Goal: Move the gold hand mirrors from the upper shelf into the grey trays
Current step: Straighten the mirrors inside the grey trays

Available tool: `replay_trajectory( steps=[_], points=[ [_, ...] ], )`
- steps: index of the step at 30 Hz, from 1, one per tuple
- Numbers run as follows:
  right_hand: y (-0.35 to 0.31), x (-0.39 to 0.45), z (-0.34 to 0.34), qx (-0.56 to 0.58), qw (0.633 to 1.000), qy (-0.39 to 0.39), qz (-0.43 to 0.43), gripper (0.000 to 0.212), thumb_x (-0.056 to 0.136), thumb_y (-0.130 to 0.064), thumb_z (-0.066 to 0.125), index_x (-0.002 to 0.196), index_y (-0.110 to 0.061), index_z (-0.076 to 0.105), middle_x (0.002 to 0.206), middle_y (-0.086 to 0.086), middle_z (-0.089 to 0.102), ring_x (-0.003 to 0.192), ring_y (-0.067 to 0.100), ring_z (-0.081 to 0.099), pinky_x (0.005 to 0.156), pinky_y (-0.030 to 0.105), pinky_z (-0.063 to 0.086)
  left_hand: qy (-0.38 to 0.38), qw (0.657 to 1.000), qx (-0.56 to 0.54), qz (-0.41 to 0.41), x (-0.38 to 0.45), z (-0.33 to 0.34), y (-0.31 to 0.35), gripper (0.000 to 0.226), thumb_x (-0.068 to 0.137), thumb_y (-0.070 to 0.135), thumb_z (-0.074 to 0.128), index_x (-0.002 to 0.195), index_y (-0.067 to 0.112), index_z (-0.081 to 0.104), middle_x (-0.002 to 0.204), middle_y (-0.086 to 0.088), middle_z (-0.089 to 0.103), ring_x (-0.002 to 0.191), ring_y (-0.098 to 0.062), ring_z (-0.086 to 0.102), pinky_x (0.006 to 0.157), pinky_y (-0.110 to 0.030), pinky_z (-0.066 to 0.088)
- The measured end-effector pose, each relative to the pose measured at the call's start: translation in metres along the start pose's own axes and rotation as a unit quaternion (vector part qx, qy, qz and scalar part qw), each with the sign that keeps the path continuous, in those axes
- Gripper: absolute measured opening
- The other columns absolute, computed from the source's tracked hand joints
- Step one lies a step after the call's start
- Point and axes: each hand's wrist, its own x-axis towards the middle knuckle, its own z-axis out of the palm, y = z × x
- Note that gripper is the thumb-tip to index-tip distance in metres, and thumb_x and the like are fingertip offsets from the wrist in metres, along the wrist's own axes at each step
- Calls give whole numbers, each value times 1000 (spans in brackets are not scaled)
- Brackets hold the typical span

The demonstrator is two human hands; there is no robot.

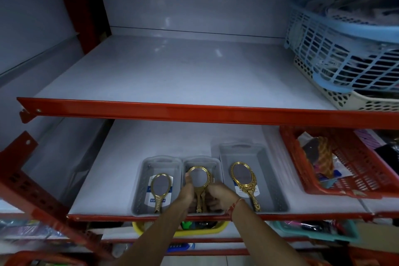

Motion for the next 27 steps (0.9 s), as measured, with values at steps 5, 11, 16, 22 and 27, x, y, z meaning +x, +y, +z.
replay_trajectory(
  steps=[5,11,16,22,27],
  points=[
    [3,8,-5,11,1000,8,-9,14,91,-13,40,90,-10,53,81,10,55,73,24,53,71,33,46,-3,1000,2,-9,-5,13,8,72,100,52,12,140,2,44,124,-25,60,96,-28,55,78,-32,45],
    [4,-3,-2,38,999,-16,-8,22,94,-20,44,82,-7,58,81,11,63,75,25,61,77,37,51,4,1000,2,-29,-3,14,3,71,100,53,14,136,1,48,130,-25,58,118,-34,57,83,-32,47],
    [5,-6,-6,19,1000,-17,-6,25,94,-13,45,72,-7,55,74,9,59,80,27,61,88,40,51,11,997,-23,-68,5,5,-1,83,95,63,17,71,0,65,43,-12,62,64,-25,56,54,-28,47],
    [6,-1,-9,3,999,-34,10,26,93,-12,44,69,-7,52,63,7,60,55,16,58,68,30,49,10,996,10,-91,5,5,1,93,95,62,12,35,11,62,34,-10,58,54,-24,60,44,-24,49],
    [-2,1,-22,-58,998,9,-27,16,89,-11,50,91,-3,64,91,17,69,59,18,60,56,26,53,57,997,54,-8,19,9,0,75,96,61,16,117,2,58,109,-20,65,103,-31,61,98,-42,50]
  ],
)
